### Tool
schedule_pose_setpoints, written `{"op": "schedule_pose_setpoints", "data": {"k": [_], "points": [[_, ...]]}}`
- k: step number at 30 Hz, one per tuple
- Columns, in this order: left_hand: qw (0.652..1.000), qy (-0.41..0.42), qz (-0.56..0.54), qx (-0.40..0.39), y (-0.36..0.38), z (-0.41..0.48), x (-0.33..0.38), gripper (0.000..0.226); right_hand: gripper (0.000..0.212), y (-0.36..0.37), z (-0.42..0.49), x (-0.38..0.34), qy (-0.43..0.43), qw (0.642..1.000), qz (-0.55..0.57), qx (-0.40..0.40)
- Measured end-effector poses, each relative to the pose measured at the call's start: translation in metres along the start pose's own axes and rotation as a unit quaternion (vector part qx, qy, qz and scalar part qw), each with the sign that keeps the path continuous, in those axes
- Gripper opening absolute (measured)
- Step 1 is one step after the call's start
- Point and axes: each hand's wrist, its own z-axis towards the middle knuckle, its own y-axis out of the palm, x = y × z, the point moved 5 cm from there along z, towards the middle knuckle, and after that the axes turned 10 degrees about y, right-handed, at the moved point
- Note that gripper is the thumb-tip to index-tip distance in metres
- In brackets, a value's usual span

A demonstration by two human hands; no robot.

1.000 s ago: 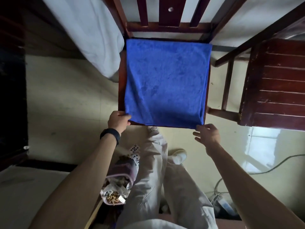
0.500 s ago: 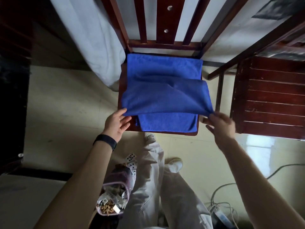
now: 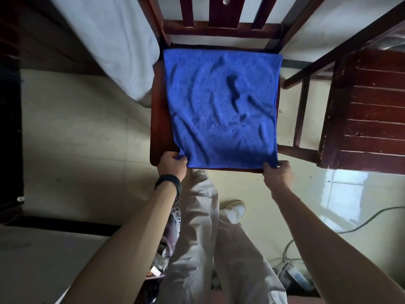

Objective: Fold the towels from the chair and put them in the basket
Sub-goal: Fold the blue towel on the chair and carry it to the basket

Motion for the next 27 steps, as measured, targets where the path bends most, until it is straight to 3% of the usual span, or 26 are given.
{"op": "schedule_pose_setpoints", "data": {"k": [2, 7, 12, 15, 18, 21, 24, 27], "points": [[1.000, -0.023, -0.002, 0.016, 0.004, 0.001, -0.003, 0.028, 0.031, 0.002, 0.000, -0.003, 0.002, 1.000, -0.019, 0.008], [0.999, -0.004, 0.031, -0.016, 0.011, 0.004, 0.002, 0.015, 0.027, 0.004, 0.001, -0.008, -0.011, 0.999, -0.039, -0.010], [0.999, 0.008, 0.017, -0.030, -0.001, 0.002, 0.009, 0.021, 0.025, -0.006, -0.003, 0.004, 0.015, 0.994, 0.098, -0.036], [0.993, -0.013, -0.099, -0.061, -0.013, -0.004, 0.005, 0.018, 0.028, -0.019, -0.010, 0.008, 0.047, 0.963, 0.252, -0.082], [0.965, -0.062, -0.247, -0.057, -0.042, -0.017, 0.002, 0.016, 0.032, -0.038, -0.016, 0.010, 0.076, 0.930, 0.340, -0.116], [0.939, -0.089, -0.319, -0.089, -0.070, -0.039, 0.007, 0.022, 0.021, -0.053, -0.025, 0.011, 0.111, 0.885, 0.416, -0.177], [0.927, -0.094, -0.346, -0.109, -0.087, -0.062, 0.017, 0.028, 0.025, -0.068, -0.040, 0.008, 0.127, 0.837, 0.482, -0.224], [0.926, -0.068, -0.366, -0.060, -0.101, -0.085, 0.034, 0.038, 0.023, -0.090, -0.059, 0.009, 0.074, 0.848, 0.486, -0.200]]}}
